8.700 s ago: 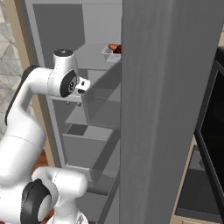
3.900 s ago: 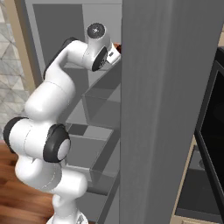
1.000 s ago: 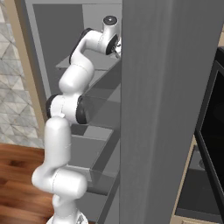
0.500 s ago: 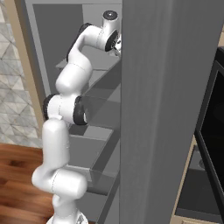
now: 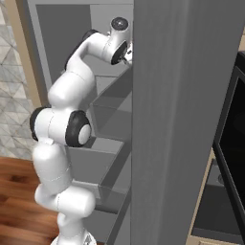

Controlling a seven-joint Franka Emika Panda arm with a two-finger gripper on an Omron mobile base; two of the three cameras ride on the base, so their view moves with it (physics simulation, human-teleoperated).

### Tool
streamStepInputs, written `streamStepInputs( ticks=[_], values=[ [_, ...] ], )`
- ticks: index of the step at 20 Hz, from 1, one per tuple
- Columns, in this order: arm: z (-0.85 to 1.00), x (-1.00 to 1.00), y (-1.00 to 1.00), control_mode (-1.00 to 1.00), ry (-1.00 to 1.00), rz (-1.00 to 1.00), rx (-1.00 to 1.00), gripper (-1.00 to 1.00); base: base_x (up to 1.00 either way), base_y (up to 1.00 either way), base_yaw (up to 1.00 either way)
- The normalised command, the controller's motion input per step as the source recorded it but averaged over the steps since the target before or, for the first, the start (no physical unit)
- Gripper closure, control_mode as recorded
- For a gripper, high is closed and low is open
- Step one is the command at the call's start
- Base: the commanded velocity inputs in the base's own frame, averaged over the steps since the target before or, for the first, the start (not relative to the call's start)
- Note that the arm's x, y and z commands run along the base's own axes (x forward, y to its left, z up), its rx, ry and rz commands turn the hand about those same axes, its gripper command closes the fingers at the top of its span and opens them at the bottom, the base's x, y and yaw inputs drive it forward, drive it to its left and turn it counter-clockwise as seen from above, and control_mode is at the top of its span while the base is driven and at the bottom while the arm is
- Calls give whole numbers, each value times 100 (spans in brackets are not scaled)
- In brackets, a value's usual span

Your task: Place the tupperware containing the steak and sweet potato meal in the microwave. Close the microwave door and press the start button to reheat the meal.

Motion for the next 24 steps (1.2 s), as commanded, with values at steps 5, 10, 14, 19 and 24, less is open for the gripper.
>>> streamStepInputs(
  ticks=[5,10,14,19,24],
  values=[
    [-17,-79,16,-100,-16,0,0,100,0,0,0],
    [12,-100,17,-100,-8,1,0,100,0,0,0],
    [25,-96,19,-100,-3,1,0,100,0,0,0],
    [14,-89,19,-100,-1,0,-1,100,0,0,0],
    [5,-92,29,-100,-1,1,-6,100,0,0,0]
  ],
)
